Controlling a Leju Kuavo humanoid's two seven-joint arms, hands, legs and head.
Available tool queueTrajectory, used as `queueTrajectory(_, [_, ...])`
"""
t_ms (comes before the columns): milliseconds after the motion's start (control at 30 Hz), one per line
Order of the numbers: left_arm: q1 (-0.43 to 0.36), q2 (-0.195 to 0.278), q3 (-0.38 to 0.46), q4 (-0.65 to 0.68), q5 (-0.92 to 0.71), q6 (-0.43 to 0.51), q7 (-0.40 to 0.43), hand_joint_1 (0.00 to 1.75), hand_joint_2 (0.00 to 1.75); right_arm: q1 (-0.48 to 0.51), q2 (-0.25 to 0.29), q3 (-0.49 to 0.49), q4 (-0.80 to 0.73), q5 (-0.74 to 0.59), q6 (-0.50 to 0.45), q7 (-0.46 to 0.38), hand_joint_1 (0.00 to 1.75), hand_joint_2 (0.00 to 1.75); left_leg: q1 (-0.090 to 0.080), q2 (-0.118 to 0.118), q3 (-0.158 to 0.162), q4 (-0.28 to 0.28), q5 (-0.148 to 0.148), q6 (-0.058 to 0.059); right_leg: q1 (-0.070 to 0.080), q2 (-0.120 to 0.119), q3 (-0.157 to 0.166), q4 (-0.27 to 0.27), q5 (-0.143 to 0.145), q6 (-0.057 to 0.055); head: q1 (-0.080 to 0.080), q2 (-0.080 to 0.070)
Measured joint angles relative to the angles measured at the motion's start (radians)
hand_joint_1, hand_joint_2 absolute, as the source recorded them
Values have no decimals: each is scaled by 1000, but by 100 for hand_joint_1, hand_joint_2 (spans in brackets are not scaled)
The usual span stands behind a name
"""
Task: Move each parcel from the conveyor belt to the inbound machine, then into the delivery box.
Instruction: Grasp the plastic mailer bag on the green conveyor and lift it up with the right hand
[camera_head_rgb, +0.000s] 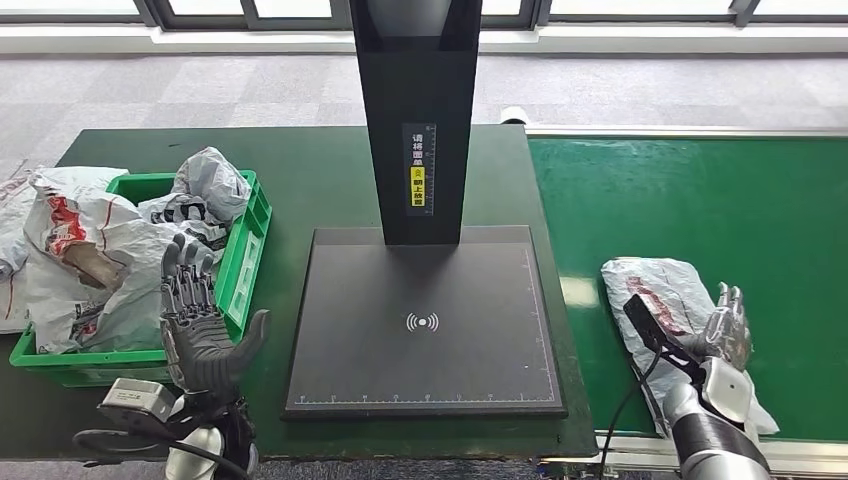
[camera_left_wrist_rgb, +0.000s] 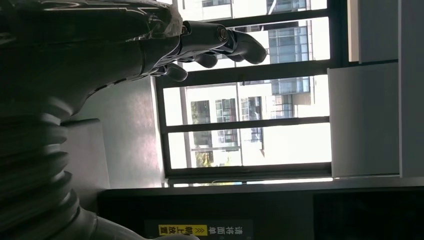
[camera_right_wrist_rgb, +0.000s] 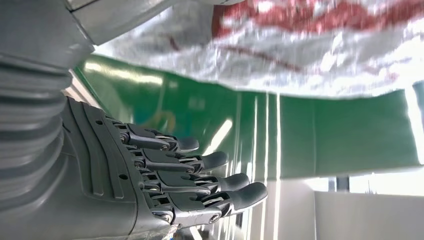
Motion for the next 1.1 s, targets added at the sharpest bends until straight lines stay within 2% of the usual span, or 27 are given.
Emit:
queueTrajectory(433, [2, -1, -7, -14, -7, 14, 0, 0, 175, -26, 0, 0, 85, -4, 163, 2, 0, 175, 0, 0, 0, 0, 0, 0, 0, 0, 0, 0, 0, 0, 0, 0])
queueTrajectory(567, [1, -1, -13, -14, -15, 18, 0, 0, 175, -26, 1, -12, 95, -14, 249, -19, 175, 175, 0, 0, 0, 0, 0, 0, 0, 0, 0, 0, 0, 0, 0, 0])
queueTrajectory(833, [-5, 1, -27, -7, -17, 20, 0, 0, 175, -28, 0, -32, 101, -19, 318, -4, 175, 175, 0, 0, 1, 0, 0, 0, 0, 0, 0, 0, 0, 0, 0, 0])
queueTrajectory(1100, [-4, 1, -35, -4, -22, 21, 0, 0, 175, -30, -1, -48, 101, -21, 302, -3, 175, 175, 0, 0, 1, 0, 0, 0, 0, 0, 0, 0, 0, 0, 0, 0])
